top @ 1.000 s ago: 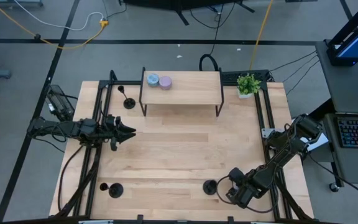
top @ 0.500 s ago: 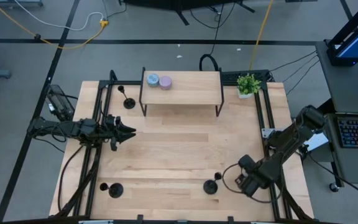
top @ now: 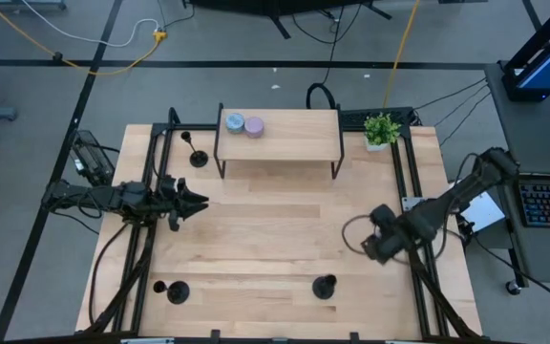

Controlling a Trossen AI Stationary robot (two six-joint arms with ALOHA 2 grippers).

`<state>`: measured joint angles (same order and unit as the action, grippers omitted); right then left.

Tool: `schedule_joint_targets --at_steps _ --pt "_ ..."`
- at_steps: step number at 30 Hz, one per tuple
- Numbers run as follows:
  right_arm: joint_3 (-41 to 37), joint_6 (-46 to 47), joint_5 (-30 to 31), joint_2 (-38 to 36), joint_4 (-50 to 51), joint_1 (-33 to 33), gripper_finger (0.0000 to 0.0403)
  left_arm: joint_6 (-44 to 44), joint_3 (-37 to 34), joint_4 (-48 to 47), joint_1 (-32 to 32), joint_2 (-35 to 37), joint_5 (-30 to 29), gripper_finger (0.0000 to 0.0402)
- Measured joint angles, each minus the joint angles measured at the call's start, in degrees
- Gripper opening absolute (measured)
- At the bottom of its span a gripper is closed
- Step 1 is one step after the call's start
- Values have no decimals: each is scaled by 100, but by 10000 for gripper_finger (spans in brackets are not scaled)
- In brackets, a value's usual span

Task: Pick & Place candle stick holders
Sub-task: Put the red patterned scented candle on the shelf

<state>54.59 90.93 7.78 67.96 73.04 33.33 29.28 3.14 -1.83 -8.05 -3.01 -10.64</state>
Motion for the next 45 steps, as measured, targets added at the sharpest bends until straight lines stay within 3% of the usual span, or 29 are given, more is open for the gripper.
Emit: schedule_joint_targets --at_steps 5,10,17,24,31,45 --pt "4 -1479 8 -310 -317 -1019 296 -6 0 417 0 0 -6 131" --pt "6 -3174 -66 -366 -1286 -2126 295 -27 0 894 0 0 -6 131" --pt "10 -5042 -965 -305 -3256 -3610 295 -43 4 1220 0 2 -131 131" --pt "155 -5801 -2026 34 -4723 -4681 295 36 4 1217 0 1 -916 131" --pt "1471 -6672 -2138 958 -4691 -5173 295 43 7 1242 -1 1 -1248 131" --pt "4819 -7994 -2110 3590 -4236 -5592 295 14 8 1243 0 1 -1653 131"
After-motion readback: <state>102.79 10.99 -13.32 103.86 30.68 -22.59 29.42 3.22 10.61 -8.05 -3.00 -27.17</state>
